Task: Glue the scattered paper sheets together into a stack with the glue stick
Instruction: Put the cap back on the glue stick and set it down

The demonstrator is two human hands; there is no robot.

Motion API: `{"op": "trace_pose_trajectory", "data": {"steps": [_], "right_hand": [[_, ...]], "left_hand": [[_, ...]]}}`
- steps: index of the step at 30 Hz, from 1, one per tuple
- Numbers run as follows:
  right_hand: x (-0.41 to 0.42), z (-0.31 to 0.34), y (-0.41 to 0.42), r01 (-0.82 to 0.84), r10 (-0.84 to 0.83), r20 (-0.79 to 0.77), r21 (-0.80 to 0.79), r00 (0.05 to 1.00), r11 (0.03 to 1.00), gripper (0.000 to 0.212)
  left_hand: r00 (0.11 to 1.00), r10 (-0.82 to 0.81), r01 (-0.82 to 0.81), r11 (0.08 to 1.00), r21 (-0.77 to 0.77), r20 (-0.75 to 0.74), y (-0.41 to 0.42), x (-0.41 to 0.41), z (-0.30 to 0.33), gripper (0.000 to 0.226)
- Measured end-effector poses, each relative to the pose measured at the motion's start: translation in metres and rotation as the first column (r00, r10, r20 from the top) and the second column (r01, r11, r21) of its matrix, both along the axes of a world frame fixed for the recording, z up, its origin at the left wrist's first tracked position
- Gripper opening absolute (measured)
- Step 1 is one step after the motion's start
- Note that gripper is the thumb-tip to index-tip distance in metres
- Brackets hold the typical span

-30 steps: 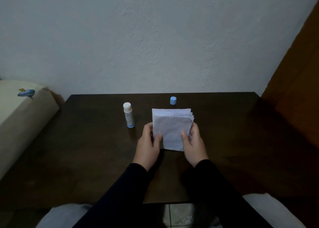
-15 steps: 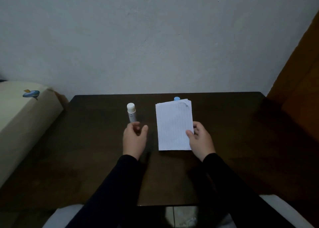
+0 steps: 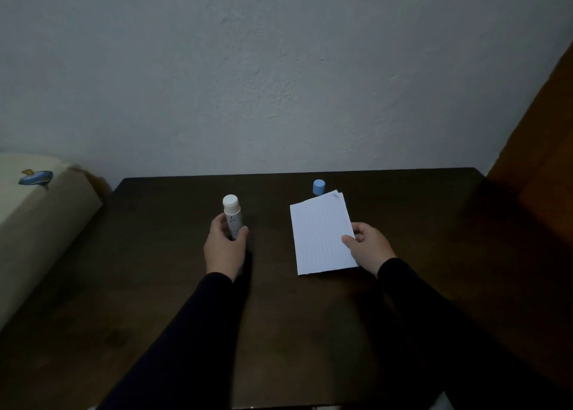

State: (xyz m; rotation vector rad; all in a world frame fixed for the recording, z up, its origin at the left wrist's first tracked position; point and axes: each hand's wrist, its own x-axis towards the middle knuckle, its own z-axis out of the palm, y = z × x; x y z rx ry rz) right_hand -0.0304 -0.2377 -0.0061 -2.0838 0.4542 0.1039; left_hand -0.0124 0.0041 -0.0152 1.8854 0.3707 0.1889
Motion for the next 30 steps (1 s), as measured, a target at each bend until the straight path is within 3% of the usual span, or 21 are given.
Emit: {"op": "trace_pose_trajectory", "data": {"steps": [18,24,30], "right_hand": [[0.028,-0.012,-0.006,0.042,-0.108,-0.183,-0.330,0.977,0.943,0.020],[0.017,-0.009,-0.003,0.049,-0.112,-0.139,-0.394,0.984,0.918,0.044],[-0.005,-0.002,0.002,0.051,-0.074,-0.057,-0.329,0.996,0.943,0.069]], "left_hand": [[0.993,-0.116,0.116,0.992,0.049,-0.003,-0.017,0.004,-0.010,0.043],[0.992,-0.124,0.125,0.991,0.041,-0.011,-0.016,-0.002,-0.008,0.038],[0.986,-0.168,0.167,0.986,0.016,0.007,-0.025,-0.020,0.000,0.038]]}}
